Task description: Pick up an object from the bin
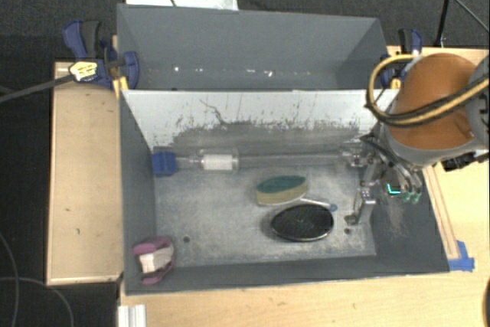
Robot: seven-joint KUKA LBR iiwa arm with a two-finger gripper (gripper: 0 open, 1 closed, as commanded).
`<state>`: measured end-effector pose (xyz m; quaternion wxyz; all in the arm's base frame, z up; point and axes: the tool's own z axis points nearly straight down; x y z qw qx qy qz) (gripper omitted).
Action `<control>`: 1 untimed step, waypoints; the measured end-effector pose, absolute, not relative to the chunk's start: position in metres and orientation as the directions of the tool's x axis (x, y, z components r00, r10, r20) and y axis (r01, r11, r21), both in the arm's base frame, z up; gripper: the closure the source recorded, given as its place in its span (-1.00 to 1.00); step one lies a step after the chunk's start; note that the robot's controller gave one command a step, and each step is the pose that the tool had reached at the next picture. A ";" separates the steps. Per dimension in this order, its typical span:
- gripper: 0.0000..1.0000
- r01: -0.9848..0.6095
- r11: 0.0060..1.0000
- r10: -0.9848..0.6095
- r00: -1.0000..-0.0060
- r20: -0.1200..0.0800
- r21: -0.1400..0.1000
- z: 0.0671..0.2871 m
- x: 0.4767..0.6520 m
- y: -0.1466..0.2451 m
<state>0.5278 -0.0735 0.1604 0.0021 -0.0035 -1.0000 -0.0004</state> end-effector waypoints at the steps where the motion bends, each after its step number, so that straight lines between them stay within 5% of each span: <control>1: -1.00 -0.025 1.000 -0.025 -1.000 0.002 0.001 0.091 0.539 -0.013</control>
Offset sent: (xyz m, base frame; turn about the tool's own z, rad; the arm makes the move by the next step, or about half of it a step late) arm 0.0111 0.0583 -0.0687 -0.0261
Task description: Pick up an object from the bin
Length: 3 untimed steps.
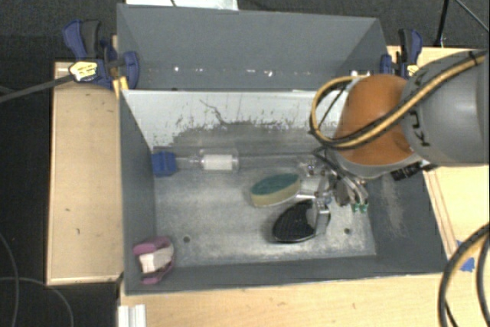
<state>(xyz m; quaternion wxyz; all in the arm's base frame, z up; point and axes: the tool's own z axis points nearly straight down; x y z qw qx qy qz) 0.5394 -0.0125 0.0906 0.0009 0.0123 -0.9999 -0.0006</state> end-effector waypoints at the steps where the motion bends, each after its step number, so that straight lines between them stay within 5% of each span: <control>1: 1.00 -0.022 1.000 -0.022 -1.000 -0.014 -0.001 0.096 0.543 -0.016; 2: -1.00 -0.025 1.000 -0.025 -1.000 -0.011 -0.001 0.095 0.542 -0.016; 3: -1.00 -0.123 0.992 -0.123 -0.992 -0.031 -0.007 0.079 0.520 -0.005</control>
Offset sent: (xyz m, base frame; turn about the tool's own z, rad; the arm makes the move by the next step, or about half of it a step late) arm 0.0000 0.0000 0.0000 0.0000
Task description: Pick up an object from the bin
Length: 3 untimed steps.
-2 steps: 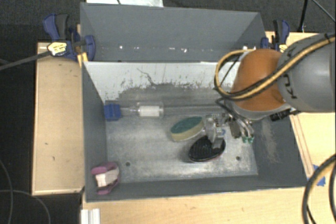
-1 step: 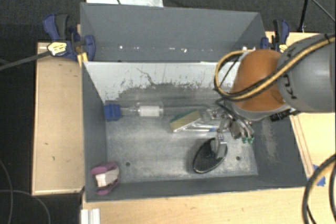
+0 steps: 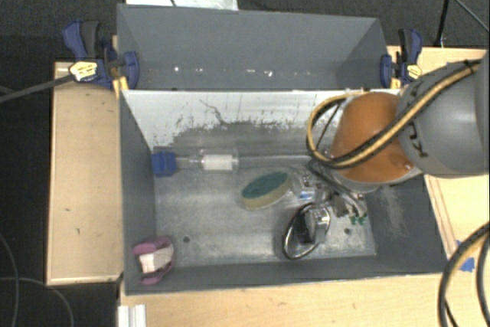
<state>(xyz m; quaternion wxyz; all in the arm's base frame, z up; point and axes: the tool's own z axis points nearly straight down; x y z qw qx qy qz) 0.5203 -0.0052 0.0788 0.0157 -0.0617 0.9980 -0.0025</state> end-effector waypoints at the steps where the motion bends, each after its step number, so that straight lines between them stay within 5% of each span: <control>1: 1.00 -0.125 0.992 -0.125 -0.991 -0.046 -0.008 0.084 0.525 -0.005; 2: 1.00 0.018 1.000 0.018 -1.000 -0.016 0.000 0.415 0.540 -0.006; 3: 1.00 -0.269 0.963 -0.269 -0.963 0.002 0.001 0.286 0.518 -0.022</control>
Offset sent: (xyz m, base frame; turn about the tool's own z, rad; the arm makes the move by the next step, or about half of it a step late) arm 0.0000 0.0000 0.0000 0.0000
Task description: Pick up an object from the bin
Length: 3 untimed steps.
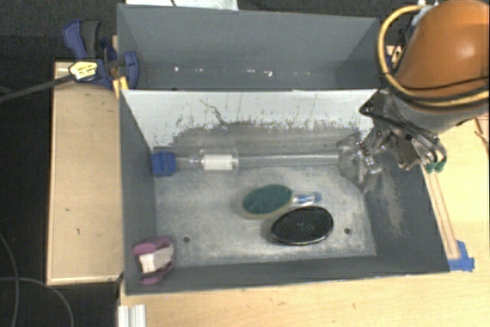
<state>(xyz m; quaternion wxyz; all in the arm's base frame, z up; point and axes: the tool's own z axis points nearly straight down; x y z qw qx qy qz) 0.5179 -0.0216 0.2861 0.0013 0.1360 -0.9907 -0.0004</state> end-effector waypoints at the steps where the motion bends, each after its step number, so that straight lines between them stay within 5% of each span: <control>1: -1.00 -0.270 0.963 -0.270 -0.963 -0.004 -0.001 0.289 0.519 -0.021; 2: -1.00 -0.198 0.980 -0.198 -0.980 0.005 0.003 0.186 0.504 0.004; 3: -1.00 -0.299 0.954 -0.299 -0.954 -0.002 -0.002 0.073 0.511 0.000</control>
Offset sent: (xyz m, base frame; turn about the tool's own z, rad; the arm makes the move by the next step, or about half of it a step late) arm 0.0000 0.0000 0.0000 0.0000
